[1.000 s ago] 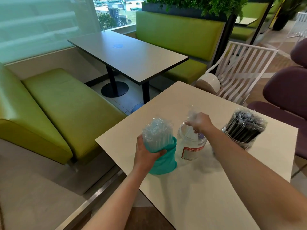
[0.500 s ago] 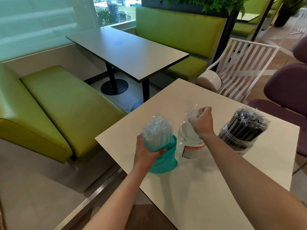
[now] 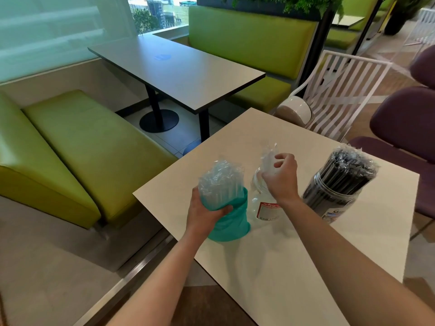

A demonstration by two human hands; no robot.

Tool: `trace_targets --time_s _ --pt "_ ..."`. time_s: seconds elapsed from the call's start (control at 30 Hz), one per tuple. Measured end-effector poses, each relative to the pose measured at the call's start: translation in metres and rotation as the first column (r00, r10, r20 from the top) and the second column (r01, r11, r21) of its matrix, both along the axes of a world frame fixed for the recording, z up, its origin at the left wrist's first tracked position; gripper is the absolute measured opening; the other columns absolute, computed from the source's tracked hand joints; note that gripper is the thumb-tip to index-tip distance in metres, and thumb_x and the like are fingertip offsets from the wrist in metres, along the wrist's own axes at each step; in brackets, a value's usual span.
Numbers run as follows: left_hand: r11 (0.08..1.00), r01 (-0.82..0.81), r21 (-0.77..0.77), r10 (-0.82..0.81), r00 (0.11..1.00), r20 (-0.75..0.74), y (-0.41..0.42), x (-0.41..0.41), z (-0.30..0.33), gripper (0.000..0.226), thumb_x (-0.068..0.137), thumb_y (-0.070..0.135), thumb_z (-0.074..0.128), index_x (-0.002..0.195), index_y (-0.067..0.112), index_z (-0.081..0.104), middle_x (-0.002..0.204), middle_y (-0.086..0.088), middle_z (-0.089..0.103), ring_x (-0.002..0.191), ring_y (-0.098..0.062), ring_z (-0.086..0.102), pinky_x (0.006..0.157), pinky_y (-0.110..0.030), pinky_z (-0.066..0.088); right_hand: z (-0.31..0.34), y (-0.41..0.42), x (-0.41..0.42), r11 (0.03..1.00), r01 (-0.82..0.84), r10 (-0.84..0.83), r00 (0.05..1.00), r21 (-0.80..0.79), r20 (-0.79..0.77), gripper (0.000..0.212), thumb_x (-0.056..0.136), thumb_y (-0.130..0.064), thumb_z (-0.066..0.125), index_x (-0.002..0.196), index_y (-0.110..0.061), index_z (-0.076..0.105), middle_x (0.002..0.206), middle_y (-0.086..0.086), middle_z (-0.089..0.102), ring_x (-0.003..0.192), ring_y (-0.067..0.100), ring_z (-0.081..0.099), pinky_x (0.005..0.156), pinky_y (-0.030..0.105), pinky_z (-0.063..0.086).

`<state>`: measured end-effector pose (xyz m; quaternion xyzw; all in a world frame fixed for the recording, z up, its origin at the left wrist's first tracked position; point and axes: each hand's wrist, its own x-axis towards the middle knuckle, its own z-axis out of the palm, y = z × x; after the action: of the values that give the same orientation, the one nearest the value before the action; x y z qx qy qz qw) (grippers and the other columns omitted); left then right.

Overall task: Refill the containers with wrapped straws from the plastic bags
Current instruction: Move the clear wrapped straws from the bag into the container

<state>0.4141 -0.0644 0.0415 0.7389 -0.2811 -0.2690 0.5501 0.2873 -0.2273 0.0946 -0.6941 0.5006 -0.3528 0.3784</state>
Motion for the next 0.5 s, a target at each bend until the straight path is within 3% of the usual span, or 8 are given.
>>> trace_targets --time_s 0.1,0.23,0.3,0.4,0.5 --pt "1.0 -0.005 -0.006 0.005 1.0 -0.015 0.001 0.003 0.0 0.086 0.06 0.026 0.092 0.122 0.04 0.034 0.119 0.013 0.05 0.116 -0.013 0.048 0.089 -0.03 0.05 0.002 0.025 0.004 0.983 -0.182 0.183 0.983 -0.015 0.0 0.042 0.082 -0.005 0.066 0.121 -0.015 0.052 0.11 0.003 0.055 0.091 0.014 0.055 0.072 0.014 0.046" --pt "1.0 0.019 -0.01 -0.019 1.0 -0.02 0.003 0.005 -0.001 0.088 0.061 0.021 0.092 0.124 0.042 0.034 0.116 0.016 0.052 0.114 -0.013 0.05 0.089 -0.031 0.05 0.0 0.048 0.01 0.865 -0.46 0.457 0.887 0.202 0.062 0.066 0.081 -0.01 0.073 0.14 -0.019 0.043 0.118 -0.008 0.053 0.103 0.01 0.054 0.069 0.01 0.046" --pt "1.0 0.029 -0.012 -0.029 0.999 -0.027 0.003 0.008 -0.001 0.089 0.061 0.017 0.092 0.125 0.04 0.035 0.117 0.015 0.053 0.114 -0.013 0.051 0.09 -0.032 0.052 -0.004 0.053 0.01 0.854 -0.469 0.469 0.881 0.223 0.056 0.068 0.081 -0.018 0.077 0.139 -0.02 0.043 0.118 -0.01 0.052 0.106 0.011 0.053 0.068 0.009 0.046" --pt "0.998 0.059 -0.021 -0.06 0.998 -0.037 0.004 0.012 0.0 0.093 0.059 0.014 0.093 0.127 0.038 0.035 0.119 0.013 0.053 0.116 -0.015 0.052 0.092 -0.035 0.053 -0.009 0.058 0.01 0.888 -0.416 0.425 0.905 0.198 -0.003 0.052 0.082 -0.028 0.075 0.127 -0.017 0.052 0.117 -0.002 0.055 0.101 0.017 0.057 0.074 0.016 0.049" --pt "0.996 0.083 -0.018 -0.084 0.995 -0.056 0.005 0.012 0.002 0.097 0.053 0.028 0.095 0.126 0.038 0.033 0.119 0.015 0.051 0.116 -0.013 0.051 0.091 -0.033 0.053 -0.011 0.061 0.01 0.897 -0.393 0.406 0.914 0.204 -0.025 0.033 0.084 -0.033 0.073 0.108 -0.019 0.055 0.109 0.002 0.059 0.094 0.017 0.059 0.078 0.024 0.052"
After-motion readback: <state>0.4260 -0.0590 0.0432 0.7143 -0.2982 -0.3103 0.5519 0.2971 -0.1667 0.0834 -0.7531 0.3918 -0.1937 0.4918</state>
